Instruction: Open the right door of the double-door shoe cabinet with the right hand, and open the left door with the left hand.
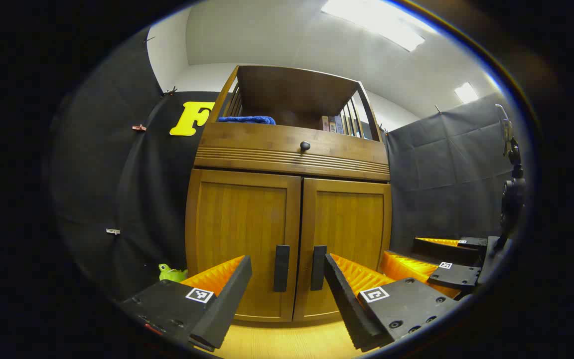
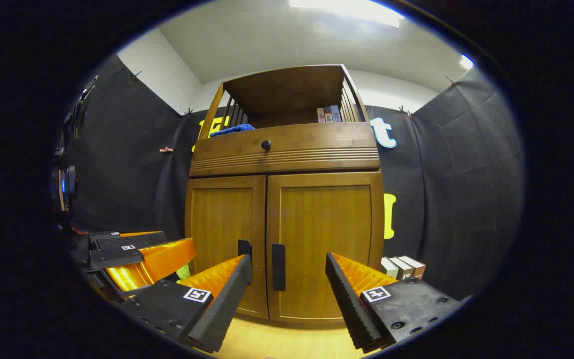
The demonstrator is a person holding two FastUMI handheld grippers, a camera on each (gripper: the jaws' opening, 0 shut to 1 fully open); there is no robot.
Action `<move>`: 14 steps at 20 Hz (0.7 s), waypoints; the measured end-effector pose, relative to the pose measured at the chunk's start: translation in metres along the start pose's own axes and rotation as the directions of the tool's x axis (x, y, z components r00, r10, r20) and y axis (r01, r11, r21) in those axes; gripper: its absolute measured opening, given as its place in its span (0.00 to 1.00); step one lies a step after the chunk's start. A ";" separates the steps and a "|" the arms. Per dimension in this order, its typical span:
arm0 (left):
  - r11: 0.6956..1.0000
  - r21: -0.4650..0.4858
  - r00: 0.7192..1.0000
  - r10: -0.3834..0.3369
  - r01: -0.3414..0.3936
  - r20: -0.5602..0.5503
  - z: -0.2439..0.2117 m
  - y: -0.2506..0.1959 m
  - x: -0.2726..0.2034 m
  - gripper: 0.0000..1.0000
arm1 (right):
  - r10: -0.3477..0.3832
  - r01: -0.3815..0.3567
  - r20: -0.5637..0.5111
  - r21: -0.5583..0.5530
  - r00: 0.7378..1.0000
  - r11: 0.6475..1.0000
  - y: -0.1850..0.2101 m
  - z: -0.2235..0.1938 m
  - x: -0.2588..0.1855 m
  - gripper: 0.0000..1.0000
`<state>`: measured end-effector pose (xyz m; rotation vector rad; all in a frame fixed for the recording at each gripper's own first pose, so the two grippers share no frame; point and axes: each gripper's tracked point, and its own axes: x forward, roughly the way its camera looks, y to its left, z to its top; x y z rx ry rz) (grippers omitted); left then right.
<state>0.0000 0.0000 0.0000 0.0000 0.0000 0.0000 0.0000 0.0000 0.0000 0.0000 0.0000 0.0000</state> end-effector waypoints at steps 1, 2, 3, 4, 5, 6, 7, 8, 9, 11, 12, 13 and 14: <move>1.000 0.004 1.000 -0.001 0.001 -0.006 -0.001 0.000 0.001 0.91 | -0.001 0.001 -0.002 -0.001 1.000 1.000 0.001 -0.001 0.001 0.94; 1.000 0.007 1.000 0.001 -0.001 -0.009 -0.002 0.001 0.002 0.91 | 0.003 -0.003 -0.010 -0.002 1.000 1.000 0.002 -0.003 0.000 0.94; 1.000 0.011 1.000 0.001 -0.001 -0.014 -0.003 0.001 0.003 0.91 | 0.012 -0.012 -0.020 -0.003 1.000 1.000 0.004 -0.005 0.000 0.94; 1.000 0.013 1.000 -0.001 0.001 -0.018 -0.006 0.000 0.003 0.91 | 0.016 -0.016 -0.027 -0.001 1.000 1.000 0.006 -0.006 0.001 0.94; 1.000 0.013 1.000 -0.003 0.003 -0.023 -0.007 -0.001 0.003 0.91 | 0.016 -0.016 -0.030 -0.003 0.999 1.000 0.006 -0.006 0.002 0.94; 1.000 0.012 1.000 -0.005 0.005 -0.029 -0.010 0.000 0.003 0.91 | 0.015 -0.015 -0.030 -0.009 0.999 1.000 0.005 -0.007 0.003 0.94; 1.000 0.012 0.999 -0.006 0.006 -0.032 -0.011 0.001 0.003 0.91 | 0.014 -0.015 -0.028 -0.016 1.000 1.000 0.005 -0.006 0.004 0.94; 1.000 0.012 0.999 -0.006 0.006 -0.035 -0.012 0.002 0.004 0.91 | 0.016 -0.016 -0.027 -0.023 1.000 1.000 0.006 -0.007 0.005 0.94; 1.000 0.012 0.999 -0.004 0.004 -0.037 -0.012 0.003 0.005 0.91 | 0.019 -0.020 -0.028 -0.029 0.999 0.999 0.007 -0.008 0.005 0.94; 1.000 0.016 0.999 0.007 -0.006 -0.038 -0.013 0.007 0.005 0.91 | 0.026 -0.027 -0.028 -0.036 0.999 0.999 0.011 -0.009 0.005 0.94; 1.000 0.021 0.999 0.016 -0.016 -0.034 -0.013 0.010 0.006 0.91 | 0.030 -0.031 -0.027 -0.038 0.999 0.999 0.013 -0.009 0.006 0.94; 0.999 0.024 0.999 0.021 -0.020 -0.029 -0.012 0.011 0.006 0.91 | 0.033 -0.034 -0.027 -0.042 0.999 0.999 0.015 -0.010 0.007 0.94; 1.000 0.024 0.999 0.019 -0.019 -0.030 -0.013 0.011 0.005 0.91 | 0.034 -0.036 -0.030 -0.046 0.999 0.998 0.015 -0.011 0.008 0.94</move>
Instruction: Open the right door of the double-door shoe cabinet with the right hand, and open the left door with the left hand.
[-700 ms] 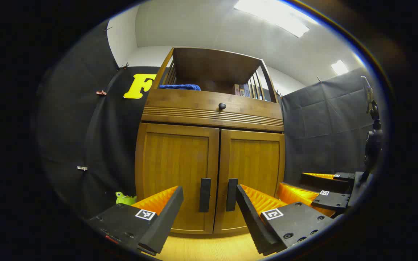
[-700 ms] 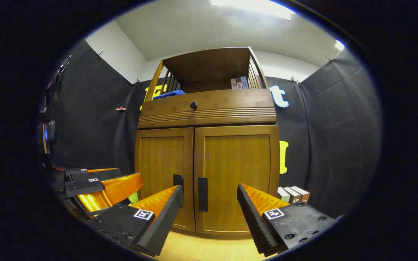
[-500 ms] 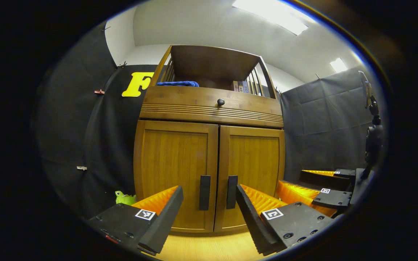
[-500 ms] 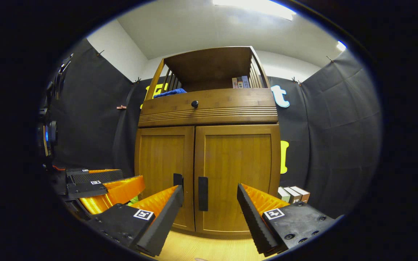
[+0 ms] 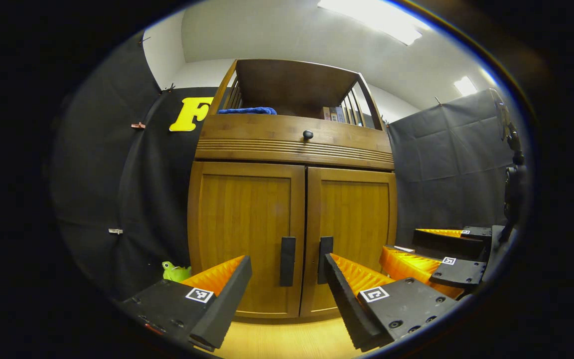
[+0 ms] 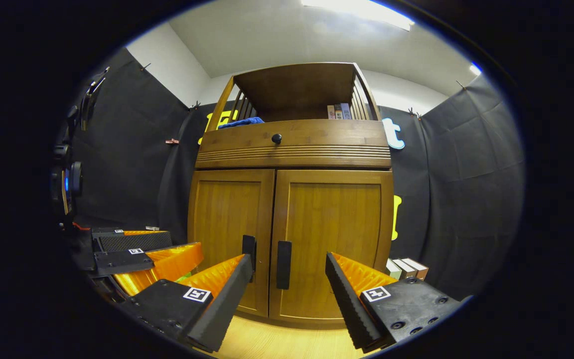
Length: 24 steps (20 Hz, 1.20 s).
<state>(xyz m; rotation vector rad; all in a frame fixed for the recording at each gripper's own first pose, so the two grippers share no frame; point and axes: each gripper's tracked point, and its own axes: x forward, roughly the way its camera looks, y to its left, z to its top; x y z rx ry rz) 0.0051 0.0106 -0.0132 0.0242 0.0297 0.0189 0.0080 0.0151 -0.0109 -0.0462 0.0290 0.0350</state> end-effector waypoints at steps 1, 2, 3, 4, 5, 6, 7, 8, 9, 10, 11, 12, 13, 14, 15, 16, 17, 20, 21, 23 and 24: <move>1.000 -0.005 1.000 -0.006 0.006 -0.003 -0.001 0.000 0.000 0.91 | 0.001 -0.001 -0.003 -0.001 1.000 1.000 0.000 -0.001 0.001 0.94; 1.000 -0.011 1.000 -0.013 0.013 -0.005 -0.001 -0.001 0.001 0.91 | 0.004 -0.004 -0.005 -0.002 1.000 1.000 0.002 -0.001 0.002 0.94; 1.000 -0.015 1.000 -0.014 0.014 -0.003 0.000 0.000 0.001 0.91 | 0.004 -0.004 -0.005 0.000 1.000 1.000 0.002 -0.001 0.003 0.94; 1.000 -0.015 1.000 -0.008 0.008 0.002 0.001 0.003 0.002 0.91 | -0.001 0.001 -0.006 0.002 1.000 1.000 0.001 -0.002 0.005 0.94; 1.000 -0.012 1.000 -0.004 0.004 0.005 0.002 0.005 0.001 0.91 | -0.004 0.004 -0.006 0.002 1.000 1.000 0.001 -0.003 0.006 0.94; 1.000 -0.008 1.000 -0.001 0.001 0.007 0.001 0.007 0.001 0.91 | -0.007 0.007 -0.006 0.001 1.000 1.000 0.001 -0.004 0.007 0.94; 1.000 -0.007 1.000 -0.001 0.001 0.006 0.001 0.008 0.001 0.91 | -0.010 0.010 -0.005 0.000 1.000 1.000 0.002 -0.004 0.009 0.94; 1.000 -0.010 1.000 -0.003 0.003 0.005 -0.001 0.010 0.001 0.91 | -0.010 0.010 -0.003 0.001 1.000 1.000 0.004 -0.004 0.012 0.94; 1.000 -0.012 1.000 -0.004 0.004 0.003 -0.001 0.011 0.000 0.91 | -0.008 0.008 -0.004 0.000 1.000 1.000 0.006 -0.005 0.014 0.94; 1.000 -0.014 1.000 -0.003 0.003 0.005 -0.001 0.013 -0.001 0.91 | -0.004 0.004 -0.005 -0.002 1.000 1.000 0.009 -0.006 0.016 0.94; 1.000 -0.015 1.000 0.000 0.000 0.007 0.000 0.016 -0.002 0.91 | 0.001 -0.001 -0.007 -0.004 1.000 1.000 0.012 -0.008 0.018 0.94; 1.000 -0.015 1.000 0.005 -0.005 0.010 0.001 0.019 -0.006 0.91 | 0.007 -0.007 -0.006 -0.006 1.000 1.000 0.016 -0.009 0.021 0.94; 1.000 -0.016 1.000 0.008 -0.008 0.013 0.002 0.022 -0.009 0.91 | 0.012 -0.012 -0.001 -0.008 1.000 1.000 0.020 -0.010 0.023 0.94; 1.000 -0.016 1.000 0.010 -0.010 0.013 0.001 0.025 -0.012 0.91 | 0.014 -0.014 0.002 -0.011 1.000 1.000 0.023 -0.012 0.027 0.94; 1.000 -0.015 1.000 0.012 -0.012 0.013 0.002 0.028 -0.014 0.91 | 0.018 -0.018 0.003 -0.013 1.000 1.000 0.027 -0.014 0.031 0.95; 1.000 -0.012 1.000 0.016 -0.016 0.012 0.002 0.032 -0.017 0.91 | 0.022 -0.022 0.000 -0.014 1.000 1.000 0.031 -0.019 0.035 0.94; 1.000 -0.010 1.000 0.021 -0.021 0.014 0.003 0.036 -0.020 0.90 | 0.031 -0.031 -0.004 -0.016 1.000 0.999 0.036 -0.023 0.040 0.94; 0.999 -0.008 0.999 0.035 -0.035 0.014 0.004 0.047 -0.028 0.91 | 0.039 -0.039 -0.019 -0.014 0.999 0.999 0.045 -0.036 0.052 0.96; 0.999 -0.007 0.999 0.040 -0.040 0.015 0.004 0.050 -0.032 0.91 | 0.037 -0.037 -0.021 -0.014 0.999 0.999 0.048 -0.039 0.056 0.95; 0.998 0.001 0.998 0.059 -0.059 0.016 0.007 0.058 -0.037 0.91 | 0.022 -0.023 -0.017 -0.024 1.000 0.999 0.049 -0.046 0.068 0.94; 0.998 0.005 0.998 0.068 -0.068 0.011 0.005 0.061 -0.040 0.91 | 0.008 -0.009 -0.015 -0.034 1.000 0.999 0.047 -0.049 0.074 0.94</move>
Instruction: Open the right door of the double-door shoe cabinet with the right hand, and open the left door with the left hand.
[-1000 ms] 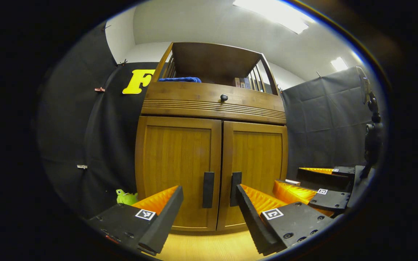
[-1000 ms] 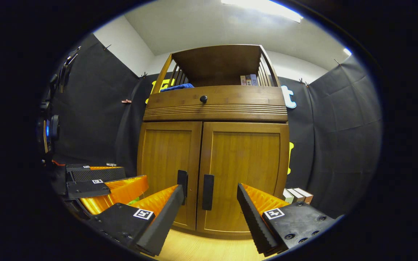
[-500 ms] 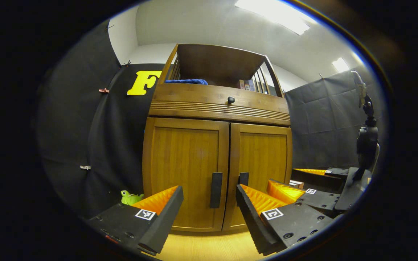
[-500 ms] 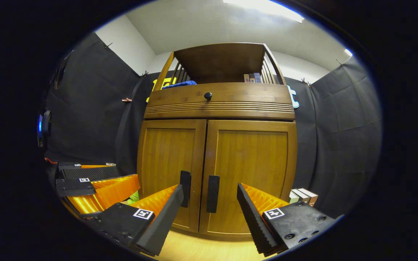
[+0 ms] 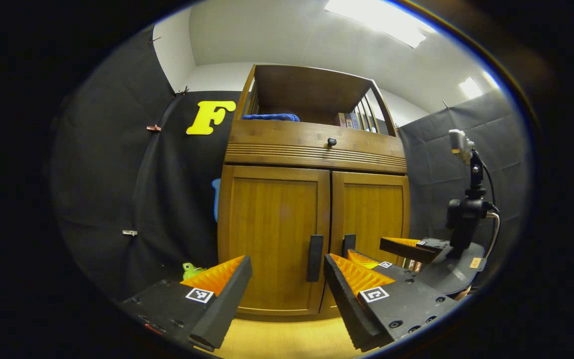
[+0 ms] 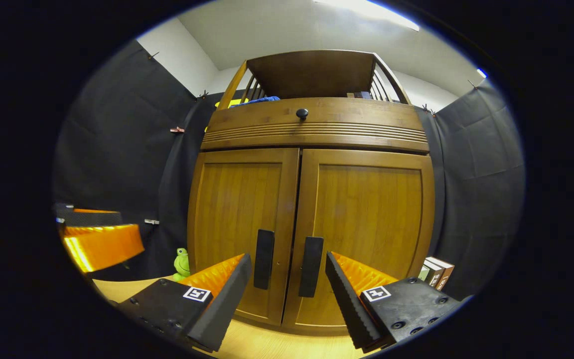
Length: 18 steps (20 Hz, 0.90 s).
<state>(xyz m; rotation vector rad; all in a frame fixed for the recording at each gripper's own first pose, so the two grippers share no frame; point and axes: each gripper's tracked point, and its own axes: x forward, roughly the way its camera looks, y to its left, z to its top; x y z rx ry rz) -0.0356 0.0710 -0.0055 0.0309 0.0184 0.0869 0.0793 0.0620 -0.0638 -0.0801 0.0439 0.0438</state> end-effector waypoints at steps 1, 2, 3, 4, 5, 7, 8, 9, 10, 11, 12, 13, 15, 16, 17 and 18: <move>1.000 0.000 1.000 0.007 -0.007 -0.005 -0.001 0.004 -0.002 0.91 | -0.022 0.022 0.002 -0.014 1.000 1.000 -0.005 -0.004 0.007 0.95; 1.000 -0.003 1.000 0.013 -0.013 -0.009 -0.002 0.006 -0.002 0.91 | -0.038 0.038 0.005 -0.026 0.999 0.999 -0.008 -0.008 0.014 0.95; 1.000 -0.006 1.000 0.018 -0.018 -0.013 -0.001 0.008 -0.004 0.91 | -0.053 0.054 0.006 -0.035 0.999 0.998 -0.011 -0.012 0.021 0.94; 1.000 -0.008 1.000 0.024 -0.024 -0.015 -0.003 0.012 -0.007 0.91 | -0.069 0.069 0.008 -0.044 0.998 0.997 -0.015 -0.016 0.027 0.94; 0.999 -0.007 0.999 0.031 -0.031 -0.013 -0.002 0.015 -0.012 0.91 | -0.088 0.088 0.011 -0.049 0.996 0.995 -0.021 -0.020 0.034 0.91; 0.998 -0.004 0.998 0.057 -0.057 -0.004 0.002 0.024 -0.018 0.91 | -0.129 0.129 0.015 -0.051 0.992 0.990 -0.031 -0.024 0.047 0.90; 0.998 -0.005 0.998 0.069 -0.069 -0.002 0.001 0.028 -0.020 0.91 | -0.136 0.136 0.009 -0.046 0.991 0.990 -0.033 -0.029 0.051 0.89; 0.997 -0.010 0.997 0.077 -0.077 0.000 0.002 0.031 -0.022 0.91 | -0.152 0.152 -0.008 -0.039 0.988 0.988 -0.036 -0.034 0.057 0.90; 0.996 -0.014 0.997 0.083 -0.083 0.003 0.003 0.032 -0.025 0.91 | -0.153 0.152 -0.017 -0.031 0.988 0.988 -0.038 -0.040 0.062 0.89; 0.996 -0.017 0.996 0.091 -0.091 0.011 0.006 0.036 -0.026 0.91 | -0.154 0.154 -0.036 -0.018 0.987 0.988 -0.039 -0.046 0.067 0.83; 0.994 -0.015 0.994 0.105 -0.105 0.021 0.008 0.040 -0.029 0.91 | -0.148 0.148 -0.053 0.002 0.988 0.989 -0.039 -0.051 0.071 0.83; 0.993 -0.011 0.992 0.120 -0.120 0.027 0.009 0.044 -0.030 0.91 | -0.133 0.136 -0.075 0.028 0.988 0.990 -0.037 -0.057 0.076 0.83; 0.991 -0.009 0.990 0.136 -0.136 0.030 0.009 0.051 -0.029 0.91 | -0.135 0.141 -0.101 0.057 0.986 0.988 -0.038 -0.066 0.083 0.82; 0.990 -0.011 0.990 0.139 -0.138 0.029 0.009 0.049 -0.029 0.91 | -0.153 0.159 -0.105 0.051 0.983 0.986 -0.043 -0.069 0.086 0.71; 0.990 -0.011 0.990 0.139 -0.139 0.027 0.010 0.049 -0.029 0.91 | -0.157 0.163 -0.112 0.049 0.981 0.985 -0.045 -0.072 0.093 0.59; 0.990 -0.010 0.990 0.139 -0.139 0.026 0.010 0.048 -0.029 0.91 | -0.151 0.158 -0.128 0.048 0.980 0.986 -0.042 -0.078 0.094 0.59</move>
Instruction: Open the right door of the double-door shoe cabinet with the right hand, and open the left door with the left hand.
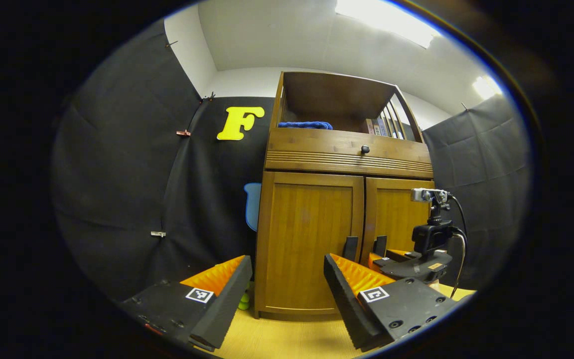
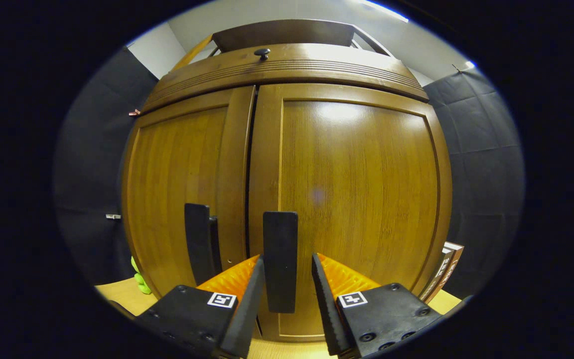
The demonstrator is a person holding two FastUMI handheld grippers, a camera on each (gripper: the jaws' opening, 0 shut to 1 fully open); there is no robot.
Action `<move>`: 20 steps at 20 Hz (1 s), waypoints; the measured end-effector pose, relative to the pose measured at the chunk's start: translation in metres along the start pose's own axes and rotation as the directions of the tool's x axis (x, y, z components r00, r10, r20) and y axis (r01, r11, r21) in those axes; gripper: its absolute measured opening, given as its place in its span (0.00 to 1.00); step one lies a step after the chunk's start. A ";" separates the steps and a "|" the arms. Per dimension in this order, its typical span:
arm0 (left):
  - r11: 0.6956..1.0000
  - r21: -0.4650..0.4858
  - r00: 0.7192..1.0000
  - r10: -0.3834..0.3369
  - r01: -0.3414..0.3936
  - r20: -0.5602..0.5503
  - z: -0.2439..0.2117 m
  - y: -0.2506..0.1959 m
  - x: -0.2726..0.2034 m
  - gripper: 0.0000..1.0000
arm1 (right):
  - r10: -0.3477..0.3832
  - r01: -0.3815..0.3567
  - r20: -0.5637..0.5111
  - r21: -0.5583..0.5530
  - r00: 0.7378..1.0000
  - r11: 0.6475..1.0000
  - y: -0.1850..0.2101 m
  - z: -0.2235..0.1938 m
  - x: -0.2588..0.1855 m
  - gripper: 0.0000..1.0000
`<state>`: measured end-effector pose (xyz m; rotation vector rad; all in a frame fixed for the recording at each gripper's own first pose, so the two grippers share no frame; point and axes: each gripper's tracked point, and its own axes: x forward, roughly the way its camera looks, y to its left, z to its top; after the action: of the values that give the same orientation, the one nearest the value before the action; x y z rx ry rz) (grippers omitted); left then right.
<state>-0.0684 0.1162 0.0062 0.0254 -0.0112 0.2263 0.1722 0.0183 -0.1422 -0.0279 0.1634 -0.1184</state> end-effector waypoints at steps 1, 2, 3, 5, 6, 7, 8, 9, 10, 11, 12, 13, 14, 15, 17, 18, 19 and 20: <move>1.000 0.004 1.000 -0.001 0.001 -0.002 0.000 -0.001 0.001 0.91 | 0.008 -0.008 -0.014 -0.004 1.000 1.000 0.003 -0.004 0.004 0.62; 1.000 0.006 1.000 -0.003 0.003 -0.006 -0.001 -0.003 0.001 0.91 | 0.021 -0.021 -0.025 0.010 0.999 1.000 0.007 -0.007 0.002 0.60; 1.000 0.007 1.000 -0.008 0.008 -0.010 -0.002 -0.004 0.002 0.91 | 0.011 -0.011 -0.014 0.007 1.000 1.000 0.006 -0.003 0.013 0.41; 1.000 0.013 1.000 -0.010 0.010 -0.022 -0.005 -0.006 0.000 0.91 | 0.009 -0.009 -0.004 -0.018 1.000 1.000 0.006 -0.005 0.008 0.36; 1.000 0.017 1.000 -0.006 0.007 -0.025 -0.006 -0.006 -0.001 0.91 | 0.010 -0.011 -0.004 -0.023 1.000 1.000 0.006 -0.006 0.005 0.34; 1.000 0.019 1.000 -0.002 0.003 -0.028 -0.005 -0.005 -0.001 0.91 | 0.014 -0.014 -0.007 -0.020 1.000 1.000 0.006 -0.006 0.001 0.28; 1.000 0.018 1.000 0.001 0.000 -0.029 -0.006 -0.005 -0.002 0.91 | 0.020 -0.020 -0.013 -0.023 1.000 1.000 0.006 -0.007 0.005 0.22; 1.000 0.015 0.999 0.001 -0.001 -0.032 -0.006 -0.006 -0.001 0.91 | 0.026 -0.027 -0.015 -0.025 1.000 0.999 0.006 -0.007 0.003 0.22; 1.000 0.012 0.999 -0.001 0.001 -0.035 -0.007 -0.007 -0.002 0.91 | 0.036 -0.037 -0.017 -0.035 0.999 0.999 0.007 -0.007 0.002 0.22; 1.000 0.012 0.999 -0.004 0.005 -0.037 -0.006 -0.009 -0.003 0.91 | 0.045 -0.046 -0.020 -0.045 0.999 0.998 0.007 -0.006 0.000 0.22; 1.000 0.014 0.999 -0.009 0.009 -0.034 -0.006 -0.011 -0.003 0.91 | 0.055 -0.056 -0.025 -0.051 0.998 0.997 0.006 -0.006 -0.003 0.25; 1.000 0.017 0.999 -0.011 0.011 -0.031 -0.005 -0.012 -0.003 0.91 | 0.066 -0.068 -0.034 -0.051 0.997 0.996 0.006 -0.007 -0.006 0.23; 1.000 0.018 0.999 -0.014 0.014 -0.031 -0.007 -0.015 -0.004 0.90 | 0.080 -0.082 -0.041 -0.048 0.996 0.995 0.007 -0.008 -0.012 0.22; 1.000 0.018 0.999 -0.020 0.020 -0.036 -0.008 -0.018 -0.004 0.91 | 0.094 -0.096 -0.043 -0.042 0.995 0.994 0.007 -0.008 -0.018 0.20; 0.999 0.012 0.998 -0.039 0.040 -0.056 -0.013 -0.025 -0.004 0.90 | 0.124 -0.126 -0.047 -0.045 0.991 0.991 0.007 -0.007 -0.027 0.23; 0.999 0.012 0.997 -0.050 0.051 -0.063 -0.016 -0.030 -0.005 0.91 | 0.136 -0.138 -0.052 -0.045 0.989 0.989 0.005 -0.006 -0.032 0.23; 0.998 0.013 0.996 -0.057 0.058 -0.064 -0.016 -0.034 -0.004 0.91 | 0.148 -0.150 -0.056 -0.040 0.987 0.988 0.005 -0.006 -0.034 0.23; 0.998 0.016 0.996 -0.062 0.063 -0.065 -0.017 -0.037 -0.004 0.90 | 0.159 -0.162 -0.059 -0.039 0.985 0.986 0.004 -0.004 -0.039 0.23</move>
<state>-0.0636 0.0798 -0.0118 0.0361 0.0556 0.1643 0.1338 0.0269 -0.1405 -0.0548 0.2230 0.0455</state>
